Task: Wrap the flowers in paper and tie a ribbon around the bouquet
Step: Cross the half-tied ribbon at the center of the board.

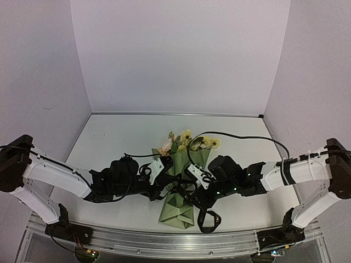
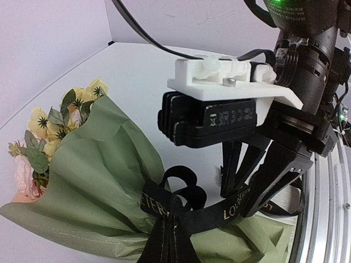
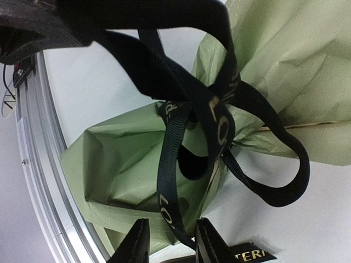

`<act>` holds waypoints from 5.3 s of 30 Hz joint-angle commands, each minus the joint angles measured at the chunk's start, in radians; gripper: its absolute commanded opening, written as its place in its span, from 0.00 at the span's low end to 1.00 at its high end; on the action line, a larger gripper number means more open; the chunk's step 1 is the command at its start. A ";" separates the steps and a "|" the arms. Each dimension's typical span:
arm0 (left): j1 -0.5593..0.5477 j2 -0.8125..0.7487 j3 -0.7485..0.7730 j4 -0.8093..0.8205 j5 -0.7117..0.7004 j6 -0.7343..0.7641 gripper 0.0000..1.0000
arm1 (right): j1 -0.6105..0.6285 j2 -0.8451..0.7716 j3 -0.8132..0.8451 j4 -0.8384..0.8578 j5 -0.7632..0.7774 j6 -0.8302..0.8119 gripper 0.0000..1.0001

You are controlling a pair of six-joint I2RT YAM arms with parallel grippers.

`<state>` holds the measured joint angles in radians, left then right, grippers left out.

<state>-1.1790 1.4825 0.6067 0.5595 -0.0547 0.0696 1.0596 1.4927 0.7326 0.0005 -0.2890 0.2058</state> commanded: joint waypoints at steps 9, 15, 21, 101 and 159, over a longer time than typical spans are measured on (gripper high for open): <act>0.006 -0.127 0.018 -0.143 0.045 -0.056 0.00 | 0.010 -0.036 0.032 -0.097 0.112 0.160 0.00; 0.005 -0.174 -0.003 -0.220 0.119 -0.092 0.00 | 0.010 -0.023 0.157 -0.251 0.171 0.250 0.00; 0.005 -0.193 -0.016 -0.226 0.144 -0.091 0.00 | 0.010 0.069 0.286 -0.327 0.173 0.343 0.00; 0.143 0.117 0.219 -0.367 0.065 -0.286 0.18 | -0.034 0.269 0.188 0.205 0.124 0.378 0.00; 0.150 0.177 0.165 -0.247 0.204 -0.147 0.36 | -0.034 0.275 0.150 0.373 0.019 0.345 0.00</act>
<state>-1.0373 1.6463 0.7911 0.2428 0.1582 -0.0956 1.0199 1.7660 0.8984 0.2637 -0.2379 0.5658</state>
